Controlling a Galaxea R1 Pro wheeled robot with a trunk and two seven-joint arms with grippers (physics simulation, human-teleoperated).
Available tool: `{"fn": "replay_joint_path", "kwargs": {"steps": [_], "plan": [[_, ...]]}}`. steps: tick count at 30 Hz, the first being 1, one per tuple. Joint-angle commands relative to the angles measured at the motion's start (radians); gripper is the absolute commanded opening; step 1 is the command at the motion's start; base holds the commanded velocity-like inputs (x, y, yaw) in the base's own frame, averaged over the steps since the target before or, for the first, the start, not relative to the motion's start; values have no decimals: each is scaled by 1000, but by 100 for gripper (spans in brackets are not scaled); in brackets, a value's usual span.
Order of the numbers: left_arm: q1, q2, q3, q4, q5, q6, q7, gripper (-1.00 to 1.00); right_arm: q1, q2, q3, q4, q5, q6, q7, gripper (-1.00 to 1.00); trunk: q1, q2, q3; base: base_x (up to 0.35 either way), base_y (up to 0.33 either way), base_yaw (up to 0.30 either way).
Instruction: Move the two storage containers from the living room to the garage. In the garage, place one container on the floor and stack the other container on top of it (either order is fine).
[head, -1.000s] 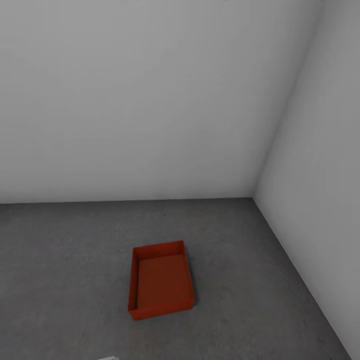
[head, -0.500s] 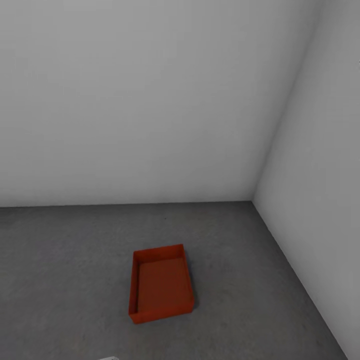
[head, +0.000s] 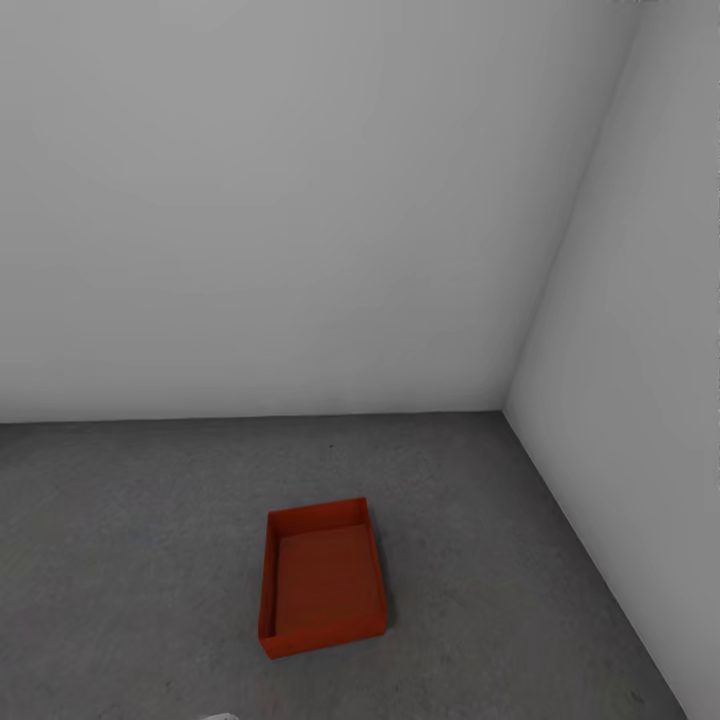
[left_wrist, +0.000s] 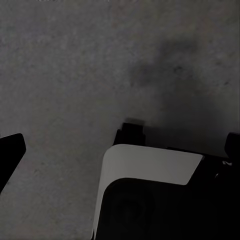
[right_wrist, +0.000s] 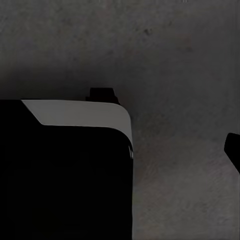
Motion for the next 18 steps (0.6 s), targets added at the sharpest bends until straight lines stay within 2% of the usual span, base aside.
{"fn": "replay_joint_path", "kwargs": {"steps": [1, 8, 18], "plan": [[-1, 0, 5, 0, 9, 3, 2, 100, -1, 1, 8, 3, -10, -6, -1, 100, -4, 7, 4, 0, 0, 0], [-1, 0, 5, 0, 9, 3, 2, 100, -1, 0, 8, 3, -11, -6, -2, 100, -31, 56, 35, 0, 0, 0], [-1, 0, 5, 0, 9, 3, 2, 100, -1, 1, 8, 3, -11, -4, -2, 100, -69, 126, 68, 0, 0, 0]]}}
